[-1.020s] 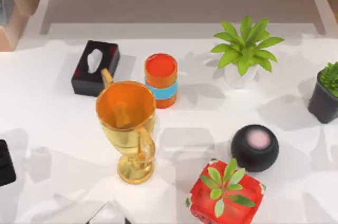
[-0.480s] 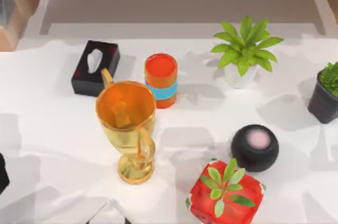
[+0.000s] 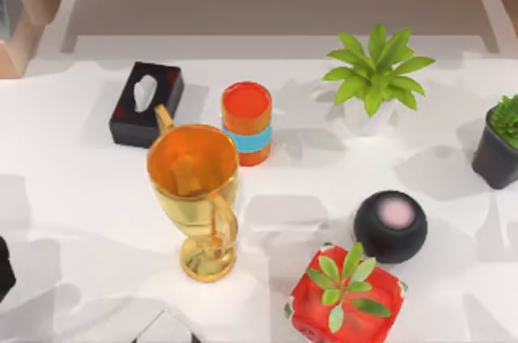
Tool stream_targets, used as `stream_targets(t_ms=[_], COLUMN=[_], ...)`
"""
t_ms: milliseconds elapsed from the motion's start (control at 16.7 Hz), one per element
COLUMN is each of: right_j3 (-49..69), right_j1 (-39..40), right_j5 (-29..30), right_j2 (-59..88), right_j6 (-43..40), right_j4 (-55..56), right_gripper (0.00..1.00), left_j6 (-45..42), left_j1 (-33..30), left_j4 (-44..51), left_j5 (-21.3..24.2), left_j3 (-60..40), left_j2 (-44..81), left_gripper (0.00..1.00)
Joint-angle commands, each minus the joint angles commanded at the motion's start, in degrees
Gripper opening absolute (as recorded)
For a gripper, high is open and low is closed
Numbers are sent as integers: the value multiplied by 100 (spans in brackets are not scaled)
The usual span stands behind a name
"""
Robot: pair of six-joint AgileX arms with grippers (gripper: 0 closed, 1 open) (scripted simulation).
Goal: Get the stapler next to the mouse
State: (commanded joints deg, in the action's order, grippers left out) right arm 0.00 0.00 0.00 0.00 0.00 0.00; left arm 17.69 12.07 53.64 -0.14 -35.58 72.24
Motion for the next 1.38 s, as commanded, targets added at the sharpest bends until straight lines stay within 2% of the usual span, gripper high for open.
stream_targets(t_ms=[360,660,1380], right_j3=[0,0,0], right_j1=[0,0,0], right_j5=[0,0,0], right_j2=[0,0,0], right_j6=[0,0,0], right_j4=[0,0,0], right_gripper=[100,100,100], left_j6=[-29,-35,-35], left_j1=[21,24,24], left_j4=[-1116,-1279,-1279], left_j5=[-2,-2,-2], left_j3=[563,657,657], left_j2=[514,598,598], left_gripper=[100,100,10])
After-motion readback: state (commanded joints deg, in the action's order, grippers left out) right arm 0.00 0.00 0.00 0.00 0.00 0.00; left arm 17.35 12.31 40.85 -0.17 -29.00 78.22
